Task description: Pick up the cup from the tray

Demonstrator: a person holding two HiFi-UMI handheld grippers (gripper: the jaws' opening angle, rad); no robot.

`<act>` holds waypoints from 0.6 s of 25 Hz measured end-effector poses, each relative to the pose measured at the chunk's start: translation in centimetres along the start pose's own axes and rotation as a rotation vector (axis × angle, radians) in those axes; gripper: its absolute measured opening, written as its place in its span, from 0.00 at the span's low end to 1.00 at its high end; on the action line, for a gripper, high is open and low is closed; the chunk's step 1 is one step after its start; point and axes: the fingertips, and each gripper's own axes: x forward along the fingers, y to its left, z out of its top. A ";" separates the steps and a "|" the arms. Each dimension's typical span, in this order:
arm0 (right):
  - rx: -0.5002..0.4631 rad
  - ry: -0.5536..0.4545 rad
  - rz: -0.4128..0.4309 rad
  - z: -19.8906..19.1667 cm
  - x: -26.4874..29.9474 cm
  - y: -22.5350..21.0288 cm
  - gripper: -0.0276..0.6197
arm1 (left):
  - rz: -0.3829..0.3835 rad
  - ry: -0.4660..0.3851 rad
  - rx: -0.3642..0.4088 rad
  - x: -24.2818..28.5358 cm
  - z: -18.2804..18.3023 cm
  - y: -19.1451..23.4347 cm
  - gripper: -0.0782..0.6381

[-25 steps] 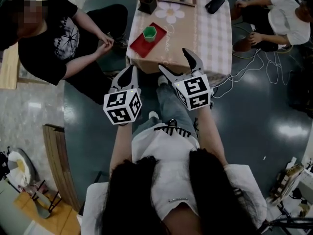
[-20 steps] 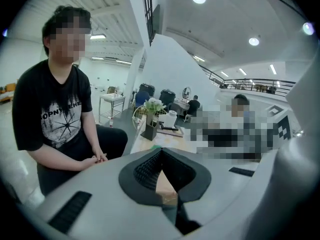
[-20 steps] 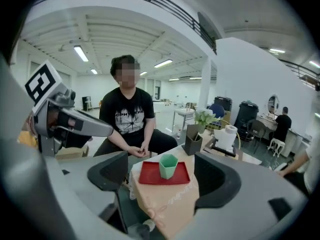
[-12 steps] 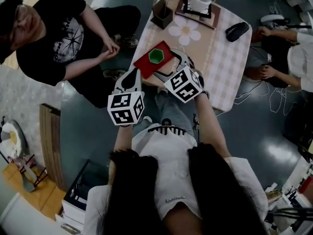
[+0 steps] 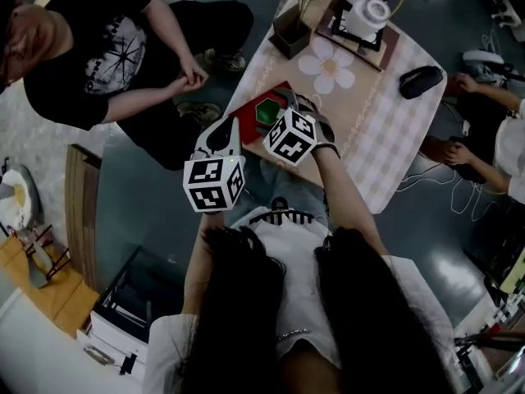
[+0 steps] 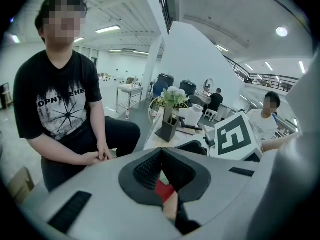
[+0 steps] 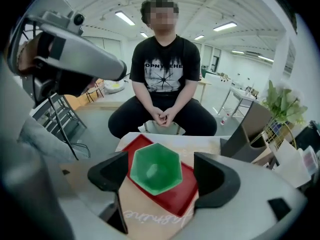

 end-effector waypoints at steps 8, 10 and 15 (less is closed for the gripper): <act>-0.023 0.035 0.039 -1.4 1.7 -1.7 0.65 | 0.011 0.035 0.007 2.8 0.7 -1.3 0.12; -0.037 0.041 0.049 -1.4 1.8 -1.6 0.64 | 0.011 0.039 0.012 2.8 0.7 -1.5 0.12; -0.034 0.044 0.049 -1.4 1.8 -1.6 0.55 | 0.018 0.046 0.017 2.8 0.7 -1.6 0.12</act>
